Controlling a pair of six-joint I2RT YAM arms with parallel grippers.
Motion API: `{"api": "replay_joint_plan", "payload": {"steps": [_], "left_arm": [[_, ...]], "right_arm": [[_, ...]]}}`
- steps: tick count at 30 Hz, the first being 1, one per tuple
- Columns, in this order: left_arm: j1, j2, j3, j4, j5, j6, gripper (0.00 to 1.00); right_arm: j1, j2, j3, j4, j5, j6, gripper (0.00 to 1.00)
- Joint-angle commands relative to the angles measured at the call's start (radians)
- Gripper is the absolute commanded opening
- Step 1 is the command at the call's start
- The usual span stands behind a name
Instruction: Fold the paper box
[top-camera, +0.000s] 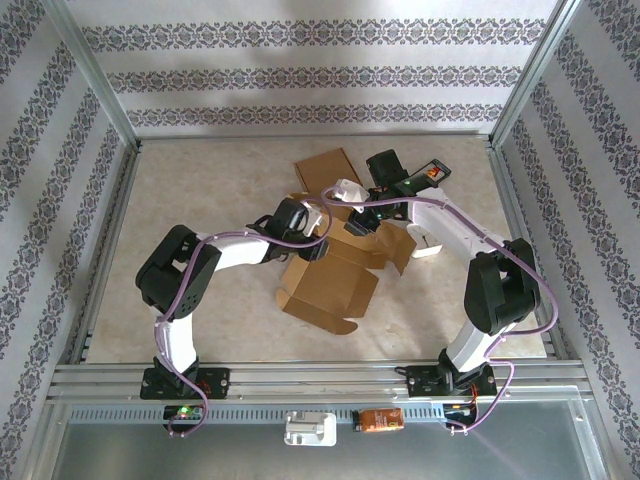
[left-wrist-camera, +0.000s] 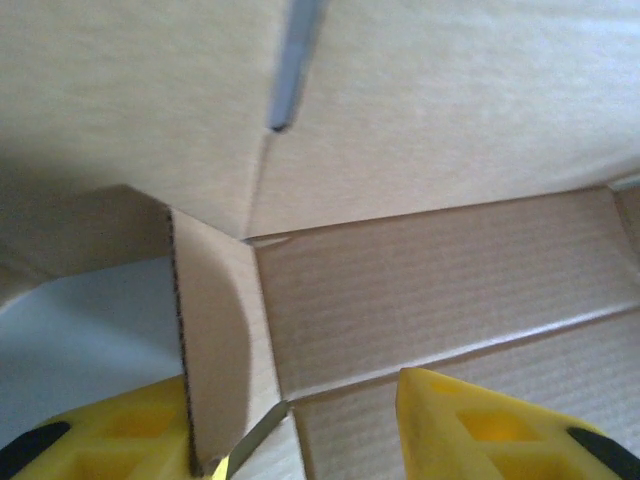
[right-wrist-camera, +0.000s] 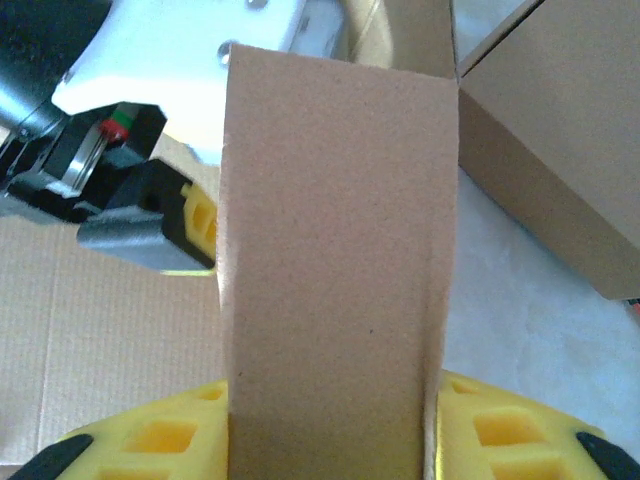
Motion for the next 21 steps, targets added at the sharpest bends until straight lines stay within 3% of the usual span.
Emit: {"api": "replay_joint_plan", "payload": {"steps": [1,7,13,16,21], "left_arm": [[-0.062,-0.035,-0.053,0.156,0.148,0.025,0.47],[-0.054,-0.076,-0.181,0.473,0.252,-0.104,0.47],[-0.055,-0.014,-0.167,0.526,0.287,-0.126,0.49],[-0.054,0.005,-0.136,0.466,0.294,-0.097,0.49],[-0.051,-0.061,-0.167,0.452,0.242,-0.080,0.49]], "right_arm": [[0.003,0.011,0.006,0.047,0.011,0.026,0.35],[-0.001,0.007,0.005,0.055,0.023,0.033,0.35],[-0.001,-0.005,-0.005,0.060,0.018,0.035,0.35],[-0.003,-0.011,-0.014,0.063,0.015,0.036,0.35],[-0.004,-0.018,-0.018,0.068,0.019,0.038,0.35]]}}
